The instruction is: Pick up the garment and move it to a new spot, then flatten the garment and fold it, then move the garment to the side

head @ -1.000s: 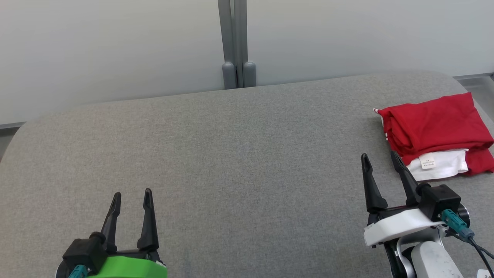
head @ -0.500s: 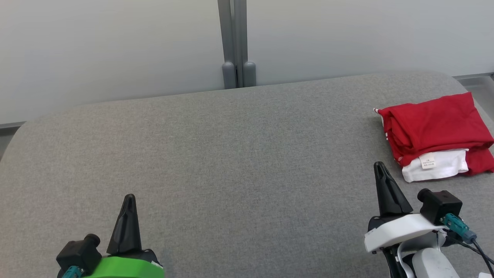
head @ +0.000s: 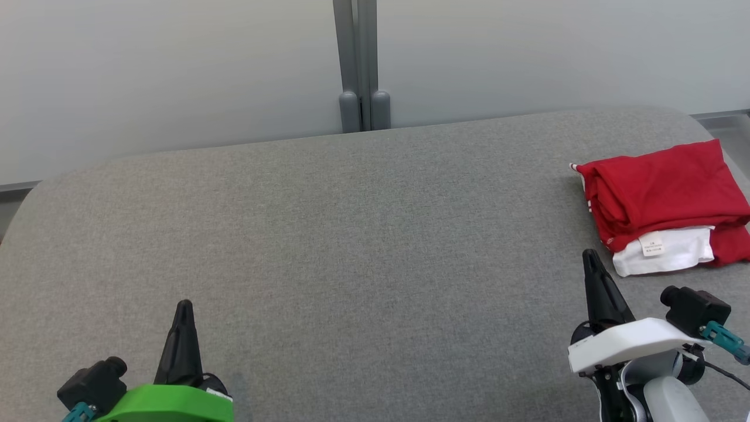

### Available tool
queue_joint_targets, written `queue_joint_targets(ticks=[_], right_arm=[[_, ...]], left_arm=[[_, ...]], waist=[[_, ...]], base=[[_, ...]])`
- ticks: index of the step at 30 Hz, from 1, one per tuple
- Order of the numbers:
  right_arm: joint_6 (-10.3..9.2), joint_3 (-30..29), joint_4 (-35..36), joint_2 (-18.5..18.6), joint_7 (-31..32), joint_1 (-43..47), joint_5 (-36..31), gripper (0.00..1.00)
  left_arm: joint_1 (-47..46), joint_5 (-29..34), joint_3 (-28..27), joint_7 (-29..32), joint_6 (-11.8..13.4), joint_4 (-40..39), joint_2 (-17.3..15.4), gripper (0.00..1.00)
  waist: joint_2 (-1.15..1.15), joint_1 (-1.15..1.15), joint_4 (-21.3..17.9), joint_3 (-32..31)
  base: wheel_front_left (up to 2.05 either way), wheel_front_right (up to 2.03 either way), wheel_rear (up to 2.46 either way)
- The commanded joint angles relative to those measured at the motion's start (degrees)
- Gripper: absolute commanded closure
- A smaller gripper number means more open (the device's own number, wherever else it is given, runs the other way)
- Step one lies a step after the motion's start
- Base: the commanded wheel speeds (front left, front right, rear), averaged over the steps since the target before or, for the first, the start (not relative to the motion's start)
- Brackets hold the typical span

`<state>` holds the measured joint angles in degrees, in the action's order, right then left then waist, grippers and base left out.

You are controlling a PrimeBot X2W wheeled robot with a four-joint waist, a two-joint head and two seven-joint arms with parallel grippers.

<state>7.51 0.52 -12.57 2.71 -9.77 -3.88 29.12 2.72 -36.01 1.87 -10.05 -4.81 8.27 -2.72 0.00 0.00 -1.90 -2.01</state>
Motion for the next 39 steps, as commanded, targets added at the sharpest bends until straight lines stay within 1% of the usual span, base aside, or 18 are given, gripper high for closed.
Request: queue_joint_targets(ticks=[1,17,39], right_arm=[[-0.01,-0.4,0.7,0.2,0.5,-1.5,2.4,1.0],[0.0,-1.9,0.3,0.2,4.1,-1.8,16.1,1.0],[-0.01,-3.7,-0.3,0.2,8.1,-2.1,31.3,1.0]], left_arm=[[-2.4,-2.1,-0.5,0.5,-0.3,-0.5,-0.3,1.0],[-4.0,-14.4,-2.2,4.0,-0.9,0.9,-0.4,1.0],[-5.8,-28.2,-4.2,8.0,-1.5,2.4,-0.5,1.0]], waist=[[0.0,0.0,0.0,0.0],[0.0,0.0,0.3,0.4],[0.0,0.0,0.7,0.8]], base=[[0.0,0.0,0.0],[0.0,0.0,0.0],[0.0,0.0,0.0]])
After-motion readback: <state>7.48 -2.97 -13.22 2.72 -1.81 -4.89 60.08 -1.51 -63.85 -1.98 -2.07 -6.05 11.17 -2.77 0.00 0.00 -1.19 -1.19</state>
